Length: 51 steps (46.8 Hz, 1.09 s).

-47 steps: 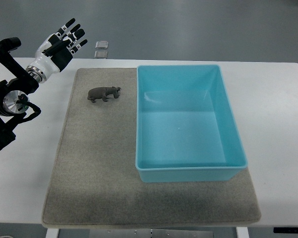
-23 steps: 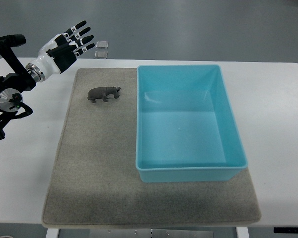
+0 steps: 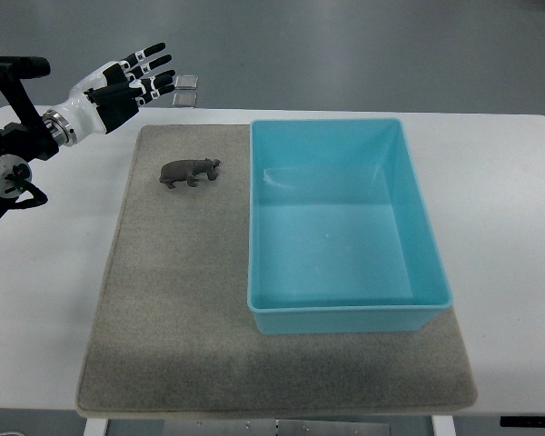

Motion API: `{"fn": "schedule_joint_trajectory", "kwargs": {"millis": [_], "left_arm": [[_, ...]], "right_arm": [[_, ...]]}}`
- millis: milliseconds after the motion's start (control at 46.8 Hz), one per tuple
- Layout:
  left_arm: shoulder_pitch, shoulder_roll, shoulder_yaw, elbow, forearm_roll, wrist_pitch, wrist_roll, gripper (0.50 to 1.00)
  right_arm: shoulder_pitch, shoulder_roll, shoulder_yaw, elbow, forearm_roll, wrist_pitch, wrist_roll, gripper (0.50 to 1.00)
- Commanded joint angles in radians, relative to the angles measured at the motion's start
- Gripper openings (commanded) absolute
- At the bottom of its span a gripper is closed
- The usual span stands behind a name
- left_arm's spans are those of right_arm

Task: Place brown hippo in blue box with left hand
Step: 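Reach the left hand forward and lower it over the brown hippo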

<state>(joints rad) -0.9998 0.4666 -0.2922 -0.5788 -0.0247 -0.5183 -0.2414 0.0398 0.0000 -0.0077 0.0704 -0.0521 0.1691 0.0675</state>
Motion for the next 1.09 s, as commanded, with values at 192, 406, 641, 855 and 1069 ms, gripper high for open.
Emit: {"fn": "schedule_joint_trajectory", "kwargs": {"millis": [192,406,641,855,1069], "left_arm": [[-0.057,0.001,0.081,-0.004,0.268,0.119,-0.027,0.981],[-0.068,0.001,0.081,-0.006,0.511,0.127,-0.056,0.975],[-0.079,0.010,0.081,-0.035,0.739,0.127,-0.058,0.984],[-0.082,0.030,0.081,-0.098,0.920,0.129,-0.059,0.979],[-0.079,0.030,0.081,-0.139,1.137,0.283,-0.059,0.979]], "right_arm": [[0.000,0.000,0.000,0.000,0.000,0.001,0.000,0.936],[0.000,0.000,0.000,0.000,0.000,0.000,0.000,0.936],[0.000,0.000,0.000,-0.001,0.000,0.000,0.000,0.936],[0.000,0.000,0.000,0.000,0.000,0.001,0.000,0.936],[0.000,0.000,0.000,0.000,0.000,0.000,0.000,0.936]]}}
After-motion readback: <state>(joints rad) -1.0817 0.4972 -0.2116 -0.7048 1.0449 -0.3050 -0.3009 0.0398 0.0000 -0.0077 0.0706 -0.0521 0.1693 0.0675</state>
